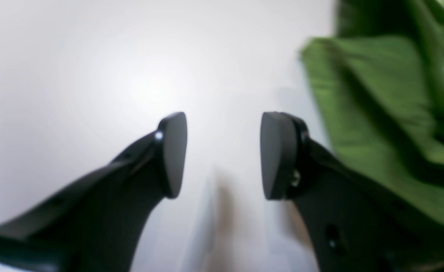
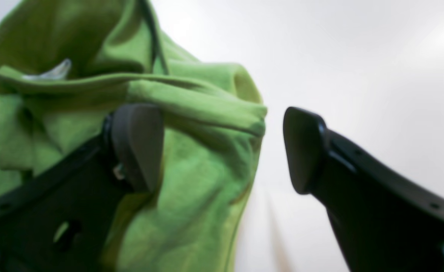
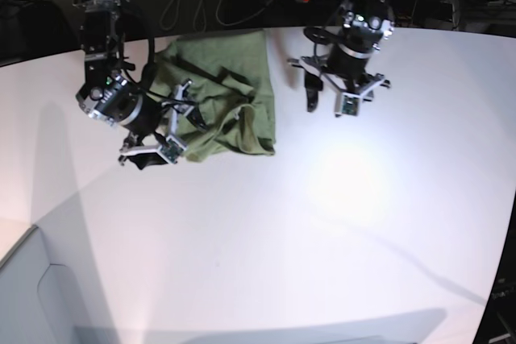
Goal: Fold the T-shirt properly
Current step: 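Open the right gripper over the bundle and move the left gripper away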
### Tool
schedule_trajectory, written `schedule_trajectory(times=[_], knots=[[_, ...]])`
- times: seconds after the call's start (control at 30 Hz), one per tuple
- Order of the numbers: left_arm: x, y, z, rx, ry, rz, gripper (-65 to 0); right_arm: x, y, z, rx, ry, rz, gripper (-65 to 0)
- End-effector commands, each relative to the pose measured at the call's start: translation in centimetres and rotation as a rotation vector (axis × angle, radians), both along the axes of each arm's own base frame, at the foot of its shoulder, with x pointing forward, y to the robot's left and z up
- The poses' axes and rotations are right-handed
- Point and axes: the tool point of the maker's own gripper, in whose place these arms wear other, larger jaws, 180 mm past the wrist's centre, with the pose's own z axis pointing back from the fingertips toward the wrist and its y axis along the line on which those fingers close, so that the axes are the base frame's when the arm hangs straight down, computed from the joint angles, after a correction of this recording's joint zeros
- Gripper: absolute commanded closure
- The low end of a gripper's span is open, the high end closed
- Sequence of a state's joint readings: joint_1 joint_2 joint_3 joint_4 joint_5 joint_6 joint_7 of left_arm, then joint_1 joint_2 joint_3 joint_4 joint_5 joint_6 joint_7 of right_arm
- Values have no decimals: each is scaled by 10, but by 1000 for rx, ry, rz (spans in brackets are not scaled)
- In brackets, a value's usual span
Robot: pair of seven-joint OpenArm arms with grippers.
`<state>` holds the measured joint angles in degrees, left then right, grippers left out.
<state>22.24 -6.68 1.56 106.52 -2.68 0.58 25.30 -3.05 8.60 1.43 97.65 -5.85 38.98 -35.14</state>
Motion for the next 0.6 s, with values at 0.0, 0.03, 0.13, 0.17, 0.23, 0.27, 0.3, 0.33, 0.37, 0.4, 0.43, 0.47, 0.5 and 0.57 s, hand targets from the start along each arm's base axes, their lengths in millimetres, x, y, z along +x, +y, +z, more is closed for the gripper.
schedule_trajectory(times=[0.0,0.03,0.13,0.17,0.23,0.27,0.3,0.33,0.37,0.4,0.43,0.47,0.5,0.57], knots=[[5,2,11,-3,-45,5,-304,5,4,13,24,-41,24,-423],[6,8,12,5,-47,18,-304,3,5,13,25,-41,25,-382],[7,21,12,20,-48,49,-304,-2,6,17,25,-52,29,-194],[7,23,12,23,-49,54,-304,-4,7,18,25,-55,30,-132],[8,24,13,25,-51,55,-304,-8,7,20,25,-59,32,-8],[9,24,13,25,-54,55,-304,-10,7,22,25,-64,33,0],[9,24,14,25,-56,55,-304,-12,8,23,25,-67,35,-3],[10,24,14,25,-57,55,-304,-15,9,27,25,-76,37,-14],[10,24,14,25,-57,55,-304,-18,10,30,25,-85,40,-5],[11,24,14,25,-59,55,-304,-20,11,34,25,-95,44,-2],[11,24,14,25,-59,55,-304,-23,12,38,25,-104,47,-2],[11,24,14,25,-59,55,-304,-27,13,42,25,-114,51,-2],[11,24,15,24,-60,54,-304,-32,15,47,24,-125,56,-2],[14,24,16,24,-66,54,-304,-41,18,55,26,-141,65,-2]])
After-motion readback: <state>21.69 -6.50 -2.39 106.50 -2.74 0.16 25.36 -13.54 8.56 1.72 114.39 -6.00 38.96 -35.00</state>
